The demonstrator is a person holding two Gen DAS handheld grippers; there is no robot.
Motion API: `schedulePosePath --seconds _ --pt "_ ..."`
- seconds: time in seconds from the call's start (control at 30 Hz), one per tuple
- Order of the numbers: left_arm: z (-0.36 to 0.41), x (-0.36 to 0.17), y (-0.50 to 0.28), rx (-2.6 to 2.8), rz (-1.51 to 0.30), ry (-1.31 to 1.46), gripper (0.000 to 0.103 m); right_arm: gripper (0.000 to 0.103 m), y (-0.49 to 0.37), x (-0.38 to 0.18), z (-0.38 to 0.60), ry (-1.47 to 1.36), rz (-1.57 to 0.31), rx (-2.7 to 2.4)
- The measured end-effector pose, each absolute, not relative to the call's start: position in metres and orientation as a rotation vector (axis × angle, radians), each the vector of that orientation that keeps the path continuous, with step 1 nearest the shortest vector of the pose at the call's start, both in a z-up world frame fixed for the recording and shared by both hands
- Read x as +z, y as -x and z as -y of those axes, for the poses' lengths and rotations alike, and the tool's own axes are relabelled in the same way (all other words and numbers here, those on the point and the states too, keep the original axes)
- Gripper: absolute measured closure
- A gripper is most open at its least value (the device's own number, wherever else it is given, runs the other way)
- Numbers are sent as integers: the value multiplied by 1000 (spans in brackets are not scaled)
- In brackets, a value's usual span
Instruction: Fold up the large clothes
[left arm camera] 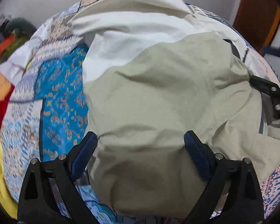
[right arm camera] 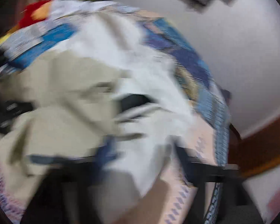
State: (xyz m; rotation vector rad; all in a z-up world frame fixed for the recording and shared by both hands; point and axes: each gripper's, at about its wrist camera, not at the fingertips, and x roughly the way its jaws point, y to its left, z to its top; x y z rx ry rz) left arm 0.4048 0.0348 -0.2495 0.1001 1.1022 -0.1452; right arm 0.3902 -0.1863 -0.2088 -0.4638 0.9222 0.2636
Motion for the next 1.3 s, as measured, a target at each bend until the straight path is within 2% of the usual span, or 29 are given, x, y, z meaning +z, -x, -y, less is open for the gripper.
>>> schedulePosePath --seconds 0.13,0.33,0.43,0.77,1.2,1.23,1.3 --pt "-43 -244 -400 -134 -1104 -48 7 6 -412 -210 233 77 -1116 350" --pt "-73 -203 -392 -113 -1014 -15 7 5 -401 -176 258 -52 -1064 374" --pt "-99 -191 -400 -77 -983 51 6 1 -405 -172 270 -213 -1094 443" --pt "-154 -262 -450 -209 -1202 494 6 1 -447 -233 251 -518 -1297 612" --pt "-123 -299 -501 -360 -1257 582 5 0 -491 -251 161 -358 -1352 677" --pt "-123 -297 -501 -359 -1252 580 6 0 -494 -252 156 -357 -1355 672" --pt "-120 -291 -497 -347 -1237 570 15 0 -500 -254 147 -365 -1354 671"
